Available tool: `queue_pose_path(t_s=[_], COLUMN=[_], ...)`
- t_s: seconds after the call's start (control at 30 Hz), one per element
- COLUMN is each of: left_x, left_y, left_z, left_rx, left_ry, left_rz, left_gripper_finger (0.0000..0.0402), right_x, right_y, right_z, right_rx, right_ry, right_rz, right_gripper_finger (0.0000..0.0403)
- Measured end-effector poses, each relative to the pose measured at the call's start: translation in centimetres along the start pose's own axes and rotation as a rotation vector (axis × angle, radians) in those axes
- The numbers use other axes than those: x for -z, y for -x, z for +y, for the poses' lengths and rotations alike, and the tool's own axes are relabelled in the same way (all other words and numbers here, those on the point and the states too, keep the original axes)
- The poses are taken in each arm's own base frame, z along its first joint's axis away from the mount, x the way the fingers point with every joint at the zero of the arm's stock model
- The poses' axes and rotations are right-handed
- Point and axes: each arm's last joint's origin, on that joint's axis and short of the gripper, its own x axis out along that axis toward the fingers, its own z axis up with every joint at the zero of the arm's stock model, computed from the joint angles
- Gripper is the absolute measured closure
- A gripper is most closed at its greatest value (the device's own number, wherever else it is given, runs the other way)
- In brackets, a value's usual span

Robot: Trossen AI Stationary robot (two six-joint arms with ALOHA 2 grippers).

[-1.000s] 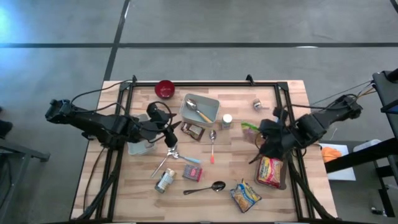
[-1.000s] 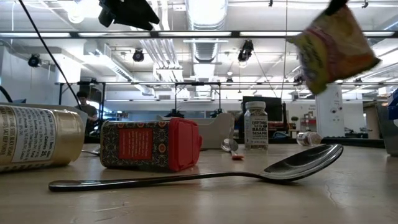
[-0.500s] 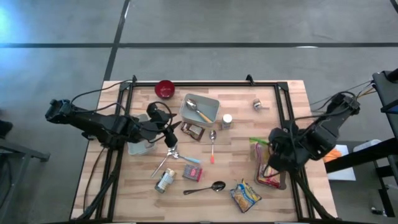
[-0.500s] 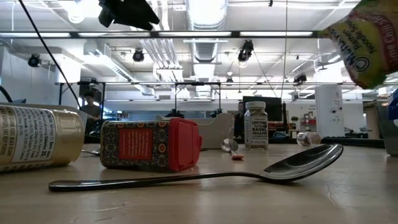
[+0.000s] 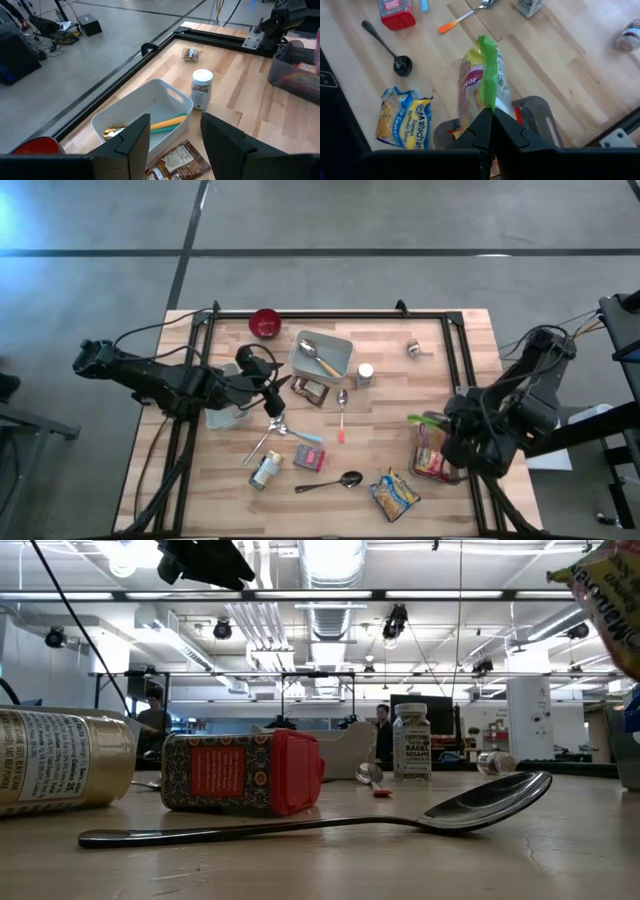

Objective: Pick & Place Food Item
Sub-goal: Put the green noodle pack into the black bin

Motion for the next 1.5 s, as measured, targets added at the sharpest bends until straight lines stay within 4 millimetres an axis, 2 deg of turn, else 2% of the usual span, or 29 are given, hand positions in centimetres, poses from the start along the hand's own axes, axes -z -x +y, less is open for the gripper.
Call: queue_pose_path(t_s=[0.23, 0.57, 0.83, 1.1, 1.5], left_x=[0.0, 0.0, 0.0, -0.1, -0.1], left_y=[0.0, 0.0, 0.0, 0.0, -0.1], left_z=[0.0, 0.0, 0.0, 0.0, 0.1], left_rx=[0.000, 0.000, 0.000, -0.004, -0.010], left_ry=[0.000, -0.032, -0.064, -0.096, -0.099], left_rz=[0.000, -0.001, -0.002, -0.008, -0.009], left_gripper_finger=[0.0222, 0.0222, 0.0222, 0.0222, 0.0222], right_x=[0.8, 2.3, 2.5, 1.7, 2.4], right_y=[0.0, -1.4, -1.2, -0.4, -1.2], right_z=[0.0, -0.2, -0.2, 0.0, -0.2], right_rx=[-0.004, 0.048, 0.044, -0.009, 0.036], right_ry=[-0.030, -0.116, -0.147, -0.116, -0.129], right_rz=[0.004, 0.009, 0.025, -0.112, -0.018], right_gripper_finger=[0.0395, 0.0395, 0.0395, 0.0395, 0.0395])
